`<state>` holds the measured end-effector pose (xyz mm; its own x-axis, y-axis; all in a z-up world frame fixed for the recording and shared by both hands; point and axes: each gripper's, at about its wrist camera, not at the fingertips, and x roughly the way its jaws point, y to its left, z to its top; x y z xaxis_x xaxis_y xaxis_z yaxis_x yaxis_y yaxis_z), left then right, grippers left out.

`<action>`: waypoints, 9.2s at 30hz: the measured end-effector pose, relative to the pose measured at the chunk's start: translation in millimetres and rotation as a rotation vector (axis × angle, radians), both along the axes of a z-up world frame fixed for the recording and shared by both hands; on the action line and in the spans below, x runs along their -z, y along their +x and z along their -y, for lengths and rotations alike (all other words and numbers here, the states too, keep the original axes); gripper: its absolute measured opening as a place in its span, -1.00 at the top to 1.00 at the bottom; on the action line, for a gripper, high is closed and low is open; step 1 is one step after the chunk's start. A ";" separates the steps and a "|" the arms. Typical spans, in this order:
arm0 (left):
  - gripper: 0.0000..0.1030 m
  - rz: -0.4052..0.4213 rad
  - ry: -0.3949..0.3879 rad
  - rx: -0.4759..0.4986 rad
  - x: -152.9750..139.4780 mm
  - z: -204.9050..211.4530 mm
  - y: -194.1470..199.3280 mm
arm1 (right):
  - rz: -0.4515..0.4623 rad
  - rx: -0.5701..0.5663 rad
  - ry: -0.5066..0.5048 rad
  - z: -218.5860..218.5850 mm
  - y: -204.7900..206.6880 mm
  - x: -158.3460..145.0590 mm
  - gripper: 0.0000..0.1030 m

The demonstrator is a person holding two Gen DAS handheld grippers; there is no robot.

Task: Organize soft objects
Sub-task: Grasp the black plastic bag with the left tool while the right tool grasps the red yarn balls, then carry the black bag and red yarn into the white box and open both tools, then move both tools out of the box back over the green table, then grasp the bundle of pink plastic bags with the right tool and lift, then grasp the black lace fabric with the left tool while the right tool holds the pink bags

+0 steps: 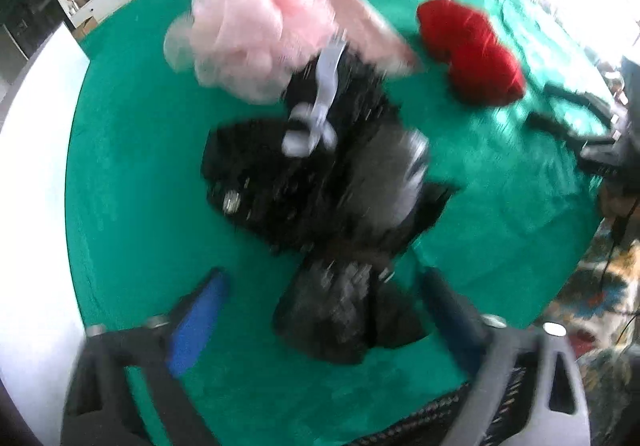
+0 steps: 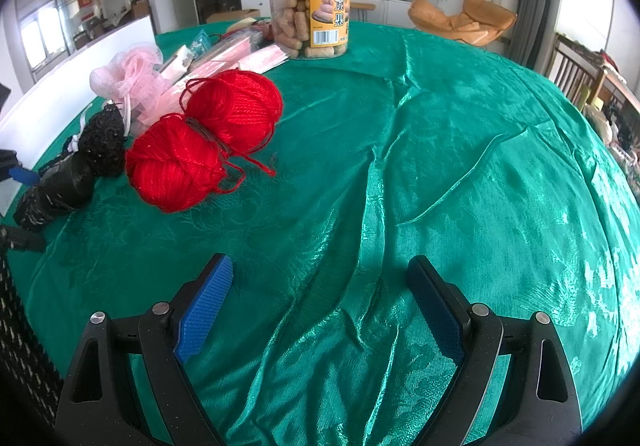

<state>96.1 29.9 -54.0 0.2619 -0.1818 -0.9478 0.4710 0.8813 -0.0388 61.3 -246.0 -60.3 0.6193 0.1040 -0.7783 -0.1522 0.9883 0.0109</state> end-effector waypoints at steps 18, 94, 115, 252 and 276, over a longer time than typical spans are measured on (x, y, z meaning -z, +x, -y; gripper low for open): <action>-0.28 -0.021 -0.098 -0.091 -11.8 -6.1 -16.4 | -0.385 0.001 0.296 -24.5 95.2 -47.4 -0.74; -0.93 0.202 -0.260 -0.518 -42.5 -53.1 -0.8 | -0.073 -0.274 0.084 -190.0 173.3 -63.9 -0.34; -1.00 0.277 -0.039 -0.504 28.0 -4.0 42.5 | -0.027 0.065 -0.020 -31.3 78.9 -2.4 -0.46; -0.08 0.236 -0.234 -0.571 4.8 1.2 165.3 | -0.024 0.053 -0.028 -25.1 78.9 -7.4 -0.50; -0.88 0.201 -0.150 -0.537 2.5 -56.7 102.9 | -0.024 0.053 -0.028 -24.5 78.6 -7.6 -0.50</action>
<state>199.0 86.7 -56.5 0.5259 -0.1024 -0.8444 -0.0287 0.9900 -0.1379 139.9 -221.5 -52.7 0.6048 0.0498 -0.7948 -0.0998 0.9949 -0.0136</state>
